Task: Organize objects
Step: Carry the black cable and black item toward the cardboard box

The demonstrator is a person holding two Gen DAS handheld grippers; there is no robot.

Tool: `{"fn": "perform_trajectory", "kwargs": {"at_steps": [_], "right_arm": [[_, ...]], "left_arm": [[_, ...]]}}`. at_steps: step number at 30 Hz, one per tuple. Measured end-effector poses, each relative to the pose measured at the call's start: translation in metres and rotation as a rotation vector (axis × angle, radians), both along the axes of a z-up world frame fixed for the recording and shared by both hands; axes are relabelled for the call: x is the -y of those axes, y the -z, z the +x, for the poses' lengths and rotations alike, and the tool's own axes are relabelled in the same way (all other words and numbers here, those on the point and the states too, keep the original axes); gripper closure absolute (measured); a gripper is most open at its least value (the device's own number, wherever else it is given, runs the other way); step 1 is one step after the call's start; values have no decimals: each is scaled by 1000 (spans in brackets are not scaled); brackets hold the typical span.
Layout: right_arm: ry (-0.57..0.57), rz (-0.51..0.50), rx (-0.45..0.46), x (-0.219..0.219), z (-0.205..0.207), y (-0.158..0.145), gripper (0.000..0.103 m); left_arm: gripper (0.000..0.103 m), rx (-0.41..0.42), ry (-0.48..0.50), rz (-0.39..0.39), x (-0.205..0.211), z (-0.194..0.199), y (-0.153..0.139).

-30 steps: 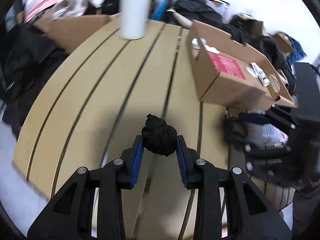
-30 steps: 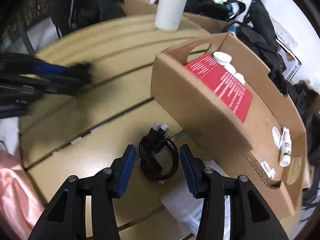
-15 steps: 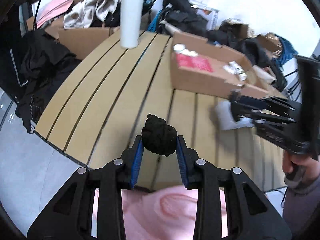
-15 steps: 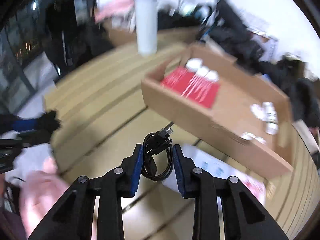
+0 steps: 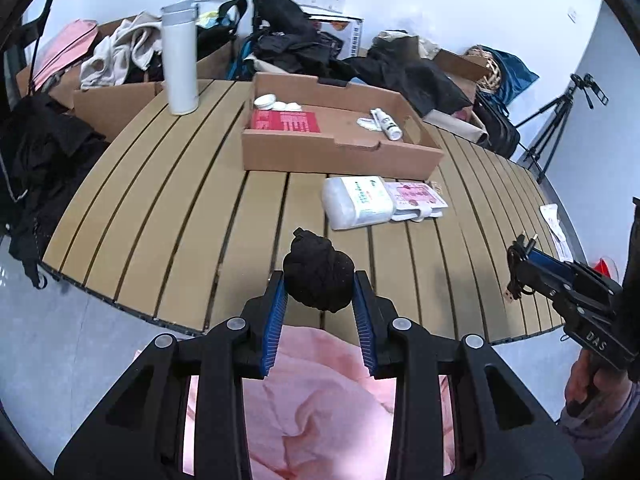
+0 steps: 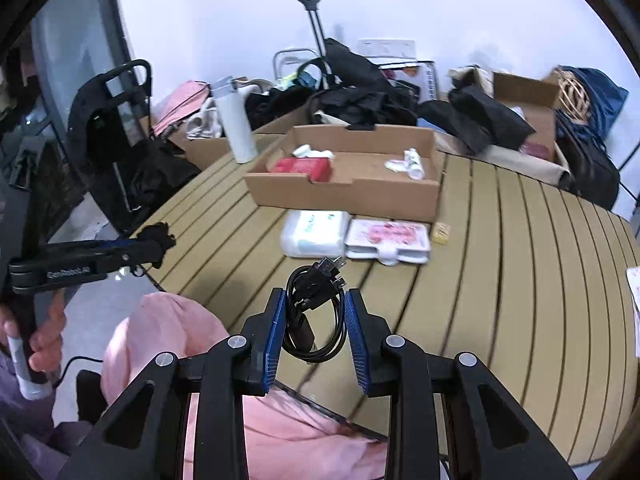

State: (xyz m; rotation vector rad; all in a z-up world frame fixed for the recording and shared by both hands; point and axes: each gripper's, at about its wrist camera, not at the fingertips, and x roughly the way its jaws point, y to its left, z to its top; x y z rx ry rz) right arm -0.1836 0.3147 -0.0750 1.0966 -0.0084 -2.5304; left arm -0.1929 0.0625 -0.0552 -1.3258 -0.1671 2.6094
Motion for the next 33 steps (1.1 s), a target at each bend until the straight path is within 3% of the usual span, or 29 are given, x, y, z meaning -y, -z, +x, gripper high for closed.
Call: {"fn": "perform_trajectory", "kwargs": {"at_steps": [2,8,12,16,21,24,28,30,33], "right_arm": [[10,-13,2,-5,-5,1,71],[-2,-26,3,-9,-24,2,71],[-46,-52,-16,-7,-69,-9,71],[-36,-92,36,-4,-170,-9,71],[-6,-21,136,17,-301,8,71],[5,53,184,35,-357,29,70],[87,166,258,44,-417,72,68],[120,202,294,43,-433,90,57],[133,147,347,34,-442,103,49]], "left_arm": [[74,-2,-6,-24,-3,0,2],[74,11,11,-2,-3,-21,3],[74,-49,89,45,-18,-82,-25],[74,-7,152,93,-35,-185,-31],[74,136,143,101,-52,-314,6],[74,181,129,67,-59,-364,40],[66,207,82,17,-56,-402,79],[51,213,73,10,-52,-409,92],[49,230,101,7,-45,-409,100]]}}
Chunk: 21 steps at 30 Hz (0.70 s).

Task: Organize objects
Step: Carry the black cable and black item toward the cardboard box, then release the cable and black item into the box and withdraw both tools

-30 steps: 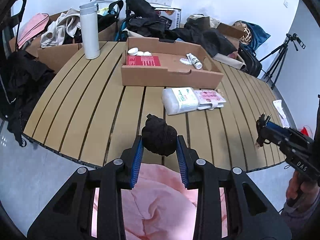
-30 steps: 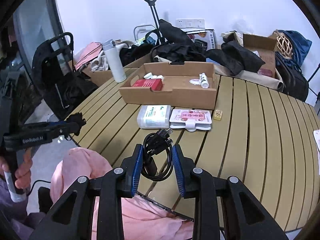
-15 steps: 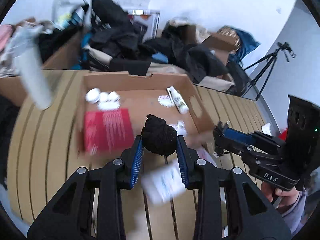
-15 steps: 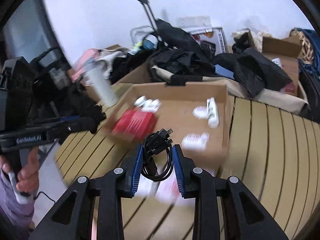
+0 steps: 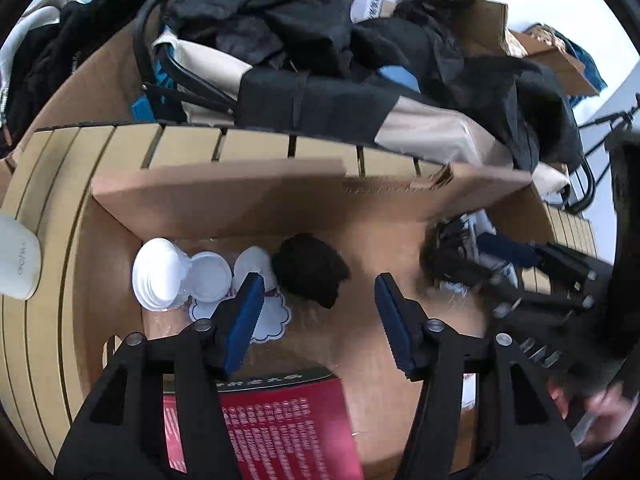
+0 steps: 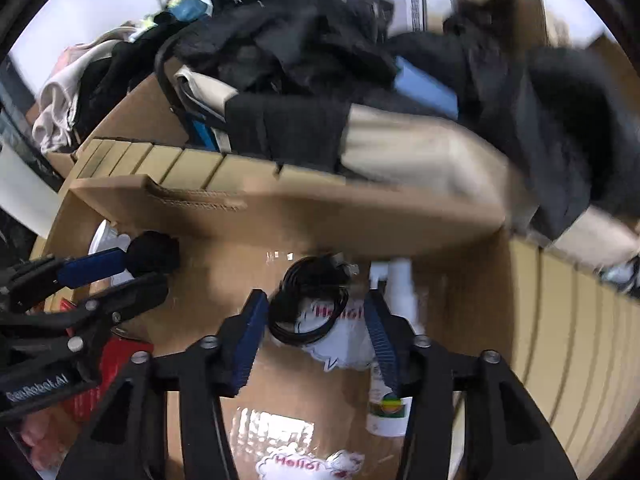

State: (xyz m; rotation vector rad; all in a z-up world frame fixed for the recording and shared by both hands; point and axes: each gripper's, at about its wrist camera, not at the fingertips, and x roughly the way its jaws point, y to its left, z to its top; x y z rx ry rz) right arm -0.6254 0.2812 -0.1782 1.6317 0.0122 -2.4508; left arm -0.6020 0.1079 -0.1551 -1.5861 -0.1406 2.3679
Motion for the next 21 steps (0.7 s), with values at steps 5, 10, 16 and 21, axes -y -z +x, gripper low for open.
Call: {"fn": "perform_trajectory", "kwargs": {"at_steps": [5,10,16,21], "right_arm": [[7,11,-102,-5,6,-19,41],[-10,-2,-128,-9,30,-50,41],[-46,48,-205,-29,93,-132,40],[-48,41,-285,-51,169,-193,35]], "left_arm": [[46,-21,-35,41,12,2,-12],[40,-53,-13,51,20,36,-54],[25,-225,45,-14,37,127,-148],[11,-296,-76,-167,51,206,-198]]}}
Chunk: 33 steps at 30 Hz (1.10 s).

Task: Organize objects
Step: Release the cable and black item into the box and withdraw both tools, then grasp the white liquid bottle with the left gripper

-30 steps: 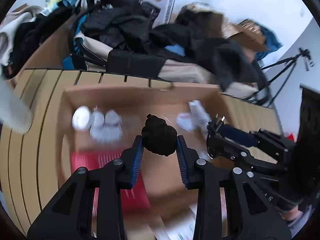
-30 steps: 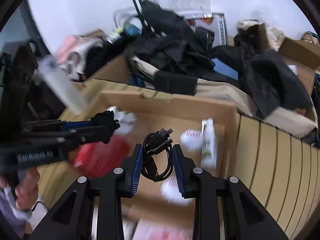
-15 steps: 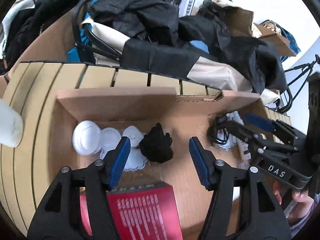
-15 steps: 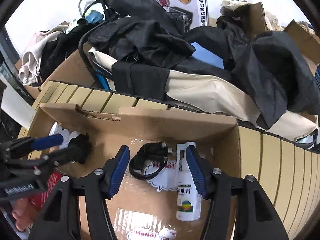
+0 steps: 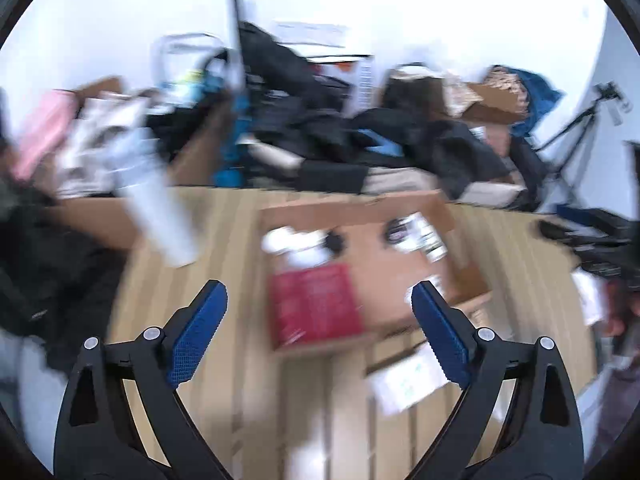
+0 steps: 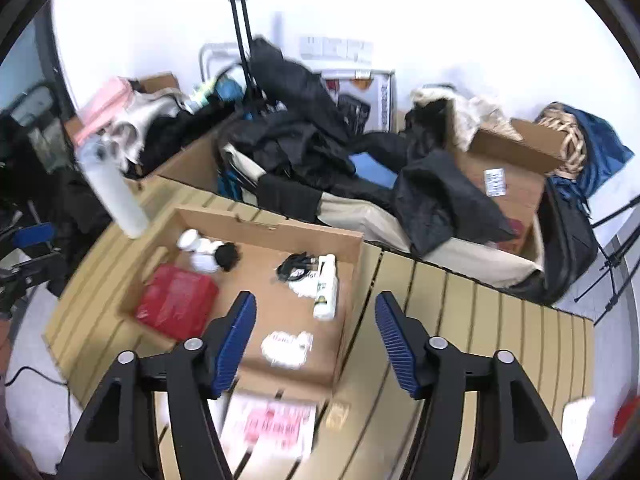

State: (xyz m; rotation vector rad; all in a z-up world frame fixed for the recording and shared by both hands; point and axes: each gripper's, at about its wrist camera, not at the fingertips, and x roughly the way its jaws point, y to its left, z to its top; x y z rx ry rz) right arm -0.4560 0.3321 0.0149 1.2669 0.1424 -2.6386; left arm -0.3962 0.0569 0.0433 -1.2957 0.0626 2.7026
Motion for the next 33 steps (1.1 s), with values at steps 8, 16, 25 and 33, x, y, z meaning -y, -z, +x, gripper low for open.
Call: {"fn": "perform_trajectory", "kwargs": {"at_steps": [8,16,25,33], "right_arm": [[-27,-88,-106,-17,156,-27,32],[-3,-225,-133,-19,299,46,23],[8,-221,-52,-16,309,83,23],[-6,-238,25,-11,293,111,23]], "left_arm": [[0,-170,-9,-68,2,157,-22],[0,-110,-116,71,6,275,53],[0,-63,-138,55,-4,269,64],[0,-7,-71,60,-20,247,102]]}}
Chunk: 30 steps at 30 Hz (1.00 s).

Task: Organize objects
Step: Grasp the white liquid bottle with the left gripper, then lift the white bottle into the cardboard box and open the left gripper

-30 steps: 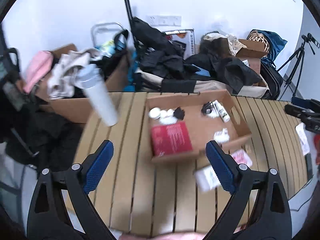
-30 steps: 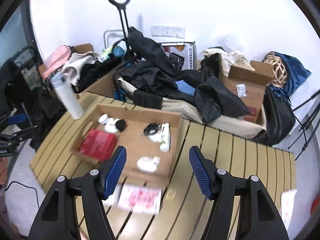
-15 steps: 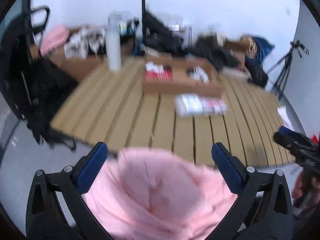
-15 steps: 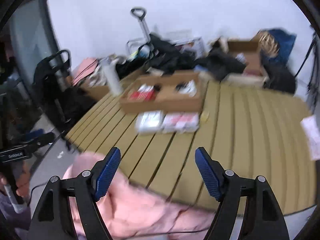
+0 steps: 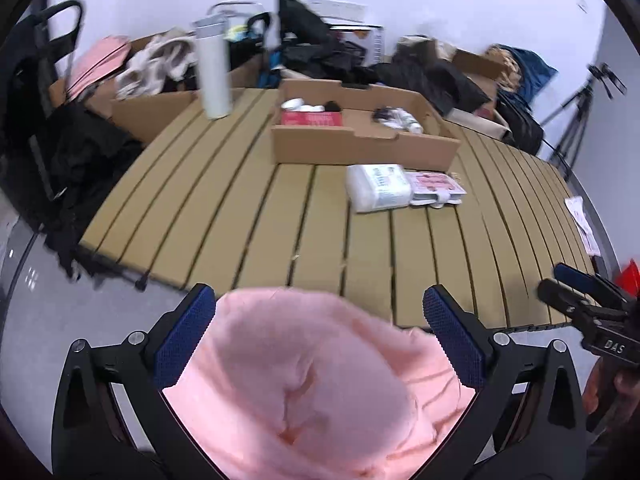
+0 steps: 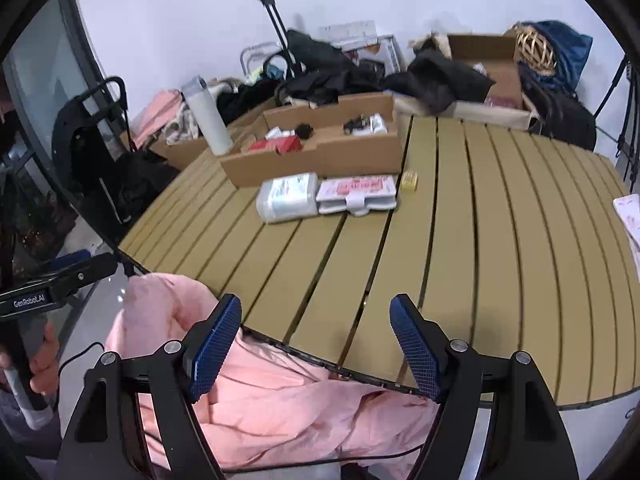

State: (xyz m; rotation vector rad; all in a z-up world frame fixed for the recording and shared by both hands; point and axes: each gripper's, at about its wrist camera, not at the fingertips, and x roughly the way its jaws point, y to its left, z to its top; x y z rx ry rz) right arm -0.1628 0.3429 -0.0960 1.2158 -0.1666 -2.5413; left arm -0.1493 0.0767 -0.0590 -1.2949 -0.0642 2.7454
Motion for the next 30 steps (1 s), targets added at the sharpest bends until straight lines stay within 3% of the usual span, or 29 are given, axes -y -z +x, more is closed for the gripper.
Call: {"fn": "perform_trajectory", "kwargs": {"at_steps": [4,5,6,9,13,14,16,18,20,22,30], "right_arm": [[-31,-9,27,13,-36,11,34],[-36,-9,27,16,-47,14,40],[-35,-8,35,19,-60,18,45],[-43,-42,68,29,-103,32,54],[-65,-81,99,47,-162,49,57],[-66,-82,105,50,-172,53,58],[-58,-77,119,58,-196,64,64],[-46,-84,152,62,-211,79,65],[-54,-171,162,61,-215,86,67],[-64,-192,154,64,-211,87,67],[-155,-147,186,95,-174,82,68]], "left_arm": [[2,-7,82,49,-15,-46,11],[11,16,103,68,-19,-61,17],[26,50,119,90,-23,-79,25],[49,142,141,154,-30,-126,47],[50,194,152,212,-36,-169,73],[57,210,145,225,-35,-177,80],[58,252,136,275,-32,-189,94],[58,271,148,342,-27,-192,103],[59,272,154,369,-22,-191,106],[61,271,149,385,-16,-187,106],[65,262,113,335,2,-132,100]]}}
